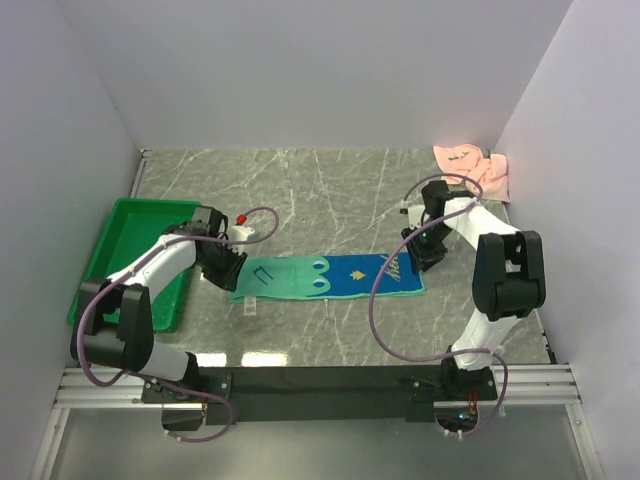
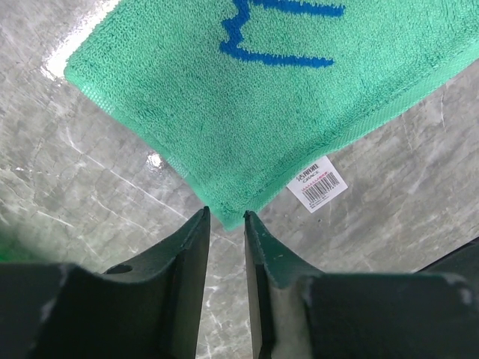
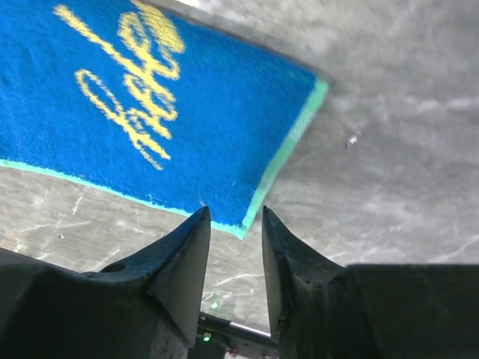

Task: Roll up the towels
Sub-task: Fold the towel

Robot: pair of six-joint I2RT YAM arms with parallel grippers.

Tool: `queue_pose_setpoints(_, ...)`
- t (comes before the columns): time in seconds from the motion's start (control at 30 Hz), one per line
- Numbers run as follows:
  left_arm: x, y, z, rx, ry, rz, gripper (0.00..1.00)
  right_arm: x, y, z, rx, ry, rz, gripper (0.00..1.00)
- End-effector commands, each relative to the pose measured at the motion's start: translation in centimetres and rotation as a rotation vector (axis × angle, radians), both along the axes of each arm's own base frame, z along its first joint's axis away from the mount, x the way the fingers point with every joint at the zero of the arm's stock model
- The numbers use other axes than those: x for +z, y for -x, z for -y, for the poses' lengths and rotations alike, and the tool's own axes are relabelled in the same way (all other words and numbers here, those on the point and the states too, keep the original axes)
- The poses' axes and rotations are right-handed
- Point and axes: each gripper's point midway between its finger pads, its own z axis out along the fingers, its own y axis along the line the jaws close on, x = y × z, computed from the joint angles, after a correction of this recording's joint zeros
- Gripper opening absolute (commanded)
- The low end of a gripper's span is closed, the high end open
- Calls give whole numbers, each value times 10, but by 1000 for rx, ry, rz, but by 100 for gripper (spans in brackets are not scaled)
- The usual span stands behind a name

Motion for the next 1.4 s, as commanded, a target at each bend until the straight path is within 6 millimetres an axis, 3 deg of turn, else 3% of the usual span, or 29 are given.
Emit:
queue_pose_setpoints(0.0,4,-2,4,13,17,10,32,4,0,11,-89,35,6,42)
queue_pose_setpoints(0.23,12,-12,6,40,17,37,41,-8,-7,2,-175,-4,-32,43)
queue_pose_setpoints(0.57,22,-22,4,82,5,79,43,-47,9,7,-194,68,-128,38)
queue_pose_setpoints(0.67,28,-29,3,104,3,102,43,-54,14,7,-187,91,-136,29)
queue_pose_setpoints(0.73,32,-33,4,112,9,113,44,-55,14,7,-194,93,-140,7)
queue_pose_setpoints(0.77,33,-34,5,113,12,115,43,-53,12,9,-200,97,-132,0)
queue_pose_setpoints(0.93,39,-33,9,104,42,122,44,-28,-2,37,-230,118,-66,0)
queue_pose_setpoints(1.03,45,-35,10,106,52,137,45,-4,-12,59,-249,136,-7,0)
queue_pose_setpoints(1.1,48,-37,12,112,61,145,45,14,-17,63,-226,147,33,0)
queue_pose_setpoints(1.2,53,-40,14,112,73,157,46,30,-15,57,-210,115,45,0)
queue_pose_setpoints(1.37,62,-48,15,124,88,196,49,46,-11,28,-156,2,39,0)
